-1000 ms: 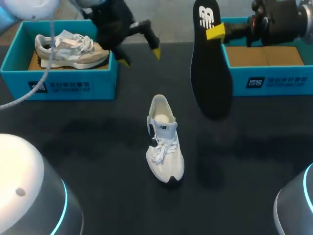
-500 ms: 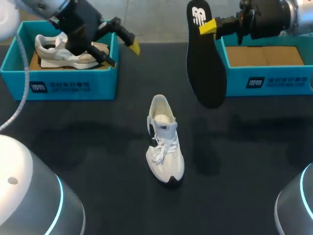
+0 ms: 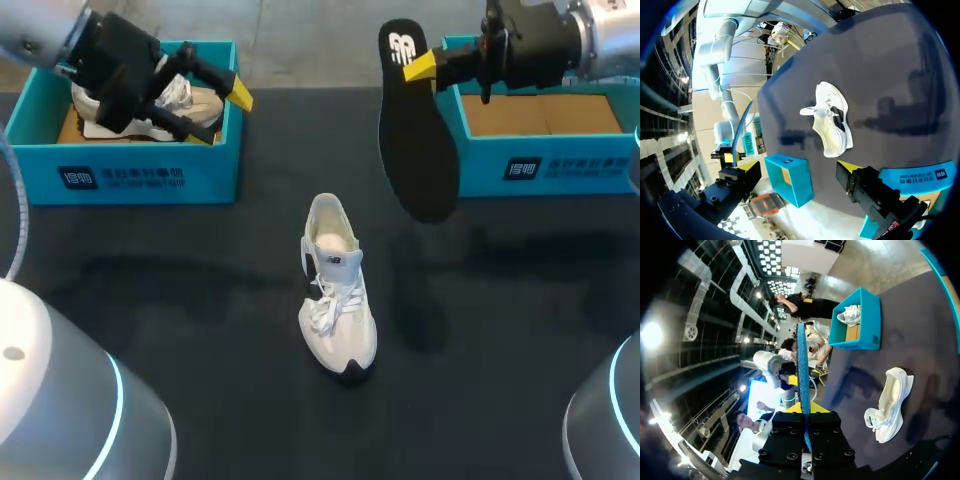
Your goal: Take the shoe out of the shoebox, open the shoe tongue, remove and reinsert the insole, then place the shoe into the shoebox
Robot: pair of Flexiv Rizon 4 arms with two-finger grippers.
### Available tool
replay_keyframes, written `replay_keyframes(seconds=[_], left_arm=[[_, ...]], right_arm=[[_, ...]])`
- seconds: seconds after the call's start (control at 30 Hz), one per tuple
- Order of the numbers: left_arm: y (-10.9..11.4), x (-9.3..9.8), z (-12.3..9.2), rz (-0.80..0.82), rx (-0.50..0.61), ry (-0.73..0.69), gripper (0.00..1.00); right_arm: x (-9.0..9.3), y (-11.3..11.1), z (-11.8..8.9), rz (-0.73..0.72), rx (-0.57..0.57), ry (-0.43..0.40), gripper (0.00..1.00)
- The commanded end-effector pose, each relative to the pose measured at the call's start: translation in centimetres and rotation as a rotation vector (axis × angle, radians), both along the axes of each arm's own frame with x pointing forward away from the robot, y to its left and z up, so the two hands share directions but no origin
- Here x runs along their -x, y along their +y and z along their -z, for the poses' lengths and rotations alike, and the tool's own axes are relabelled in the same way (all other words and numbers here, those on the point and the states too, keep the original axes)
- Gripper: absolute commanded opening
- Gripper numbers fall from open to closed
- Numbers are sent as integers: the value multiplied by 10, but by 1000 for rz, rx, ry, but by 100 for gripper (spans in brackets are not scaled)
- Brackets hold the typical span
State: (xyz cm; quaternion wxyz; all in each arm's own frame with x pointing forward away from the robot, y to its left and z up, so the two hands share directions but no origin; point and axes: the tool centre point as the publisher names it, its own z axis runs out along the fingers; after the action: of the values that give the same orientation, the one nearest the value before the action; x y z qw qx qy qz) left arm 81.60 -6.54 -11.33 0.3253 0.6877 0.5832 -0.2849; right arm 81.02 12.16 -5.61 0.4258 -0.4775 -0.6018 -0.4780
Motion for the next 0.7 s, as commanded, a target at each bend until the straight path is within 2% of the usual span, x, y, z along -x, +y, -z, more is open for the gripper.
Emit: replay_keyframes(seconds=[0.03, 0.43, 0.7], left_arm=[[0, 1, 2, -2, 8, -4, 100], [0, 1, 2, -2, 8, -4, 100], [-25, 6, -13, -4, 153, 2, 100]], right_arm=[[1, 0, 0, 3, 0, -1, 0], [1, 0, 0, 3, 0, -1, 0], [1, 0, 0, 3, 0, -1, 0]])
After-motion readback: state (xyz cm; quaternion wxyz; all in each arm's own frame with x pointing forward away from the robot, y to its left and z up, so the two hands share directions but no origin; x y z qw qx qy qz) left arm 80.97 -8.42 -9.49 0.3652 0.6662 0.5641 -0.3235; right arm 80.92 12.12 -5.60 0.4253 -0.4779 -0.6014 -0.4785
